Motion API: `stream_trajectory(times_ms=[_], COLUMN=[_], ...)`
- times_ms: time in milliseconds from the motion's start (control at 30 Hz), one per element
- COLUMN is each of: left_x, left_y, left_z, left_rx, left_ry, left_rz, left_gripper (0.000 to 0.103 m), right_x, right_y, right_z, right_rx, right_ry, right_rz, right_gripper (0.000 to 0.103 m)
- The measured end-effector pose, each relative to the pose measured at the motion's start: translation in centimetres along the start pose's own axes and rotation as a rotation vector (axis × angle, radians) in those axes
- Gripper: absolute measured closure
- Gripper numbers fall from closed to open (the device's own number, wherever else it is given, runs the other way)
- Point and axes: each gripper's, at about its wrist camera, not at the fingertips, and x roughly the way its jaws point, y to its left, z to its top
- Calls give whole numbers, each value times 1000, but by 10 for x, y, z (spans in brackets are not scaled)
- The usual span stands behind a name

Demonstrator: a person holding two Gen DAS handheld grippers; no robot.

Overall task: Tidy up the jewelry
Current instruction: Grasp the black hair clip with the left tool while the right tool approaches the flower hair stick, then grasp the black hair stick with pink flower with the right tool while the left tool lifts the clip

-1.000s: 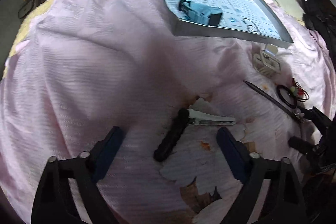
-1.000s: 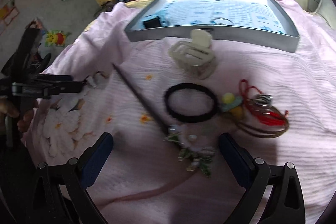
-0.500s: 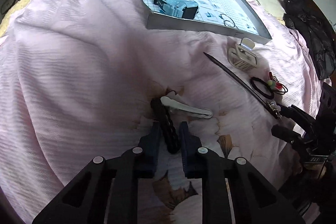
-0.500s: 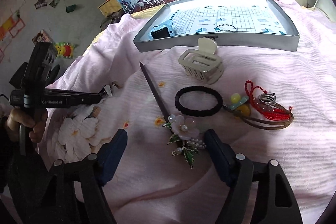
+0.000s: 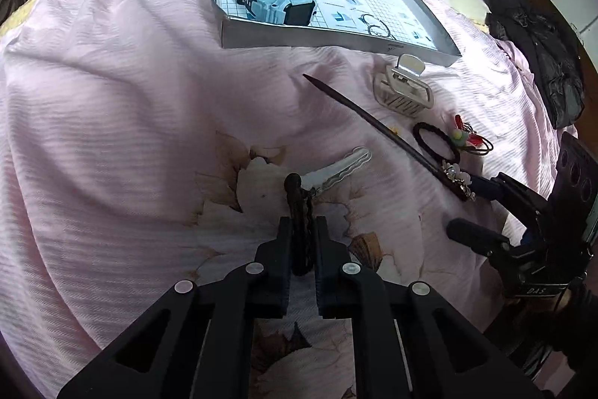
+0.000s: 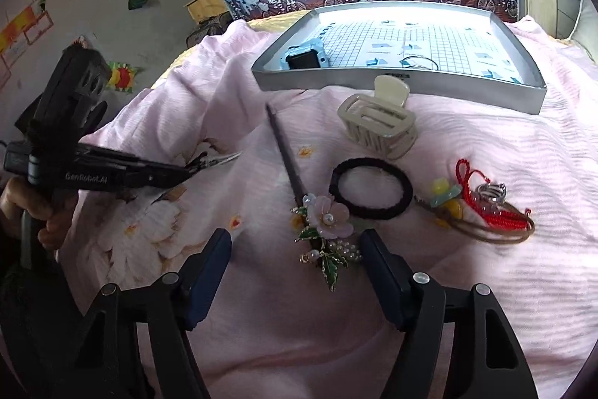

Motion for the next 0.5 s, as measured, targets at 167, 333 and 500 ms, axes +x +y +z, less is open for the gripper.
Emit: stream_trajectory(times_ms=[167,333,500], left_x=[1,0,-4], left_y=[0,-6,-11], left_z=[-1,-2,-5], left_rx=[-3,-12,-98], left_ry=[4,-5,-15], left_rz=[4,-1,-79], left_gripper=[95,95,95], right_x=[4,2,0], right_y=[-7,-12,-10], right_z=[5,4,2], right_rx=[38,58,57], right_ry=[-20,-31,-31], right_rz=[13,9,17], right_gripper=[50,71,70])
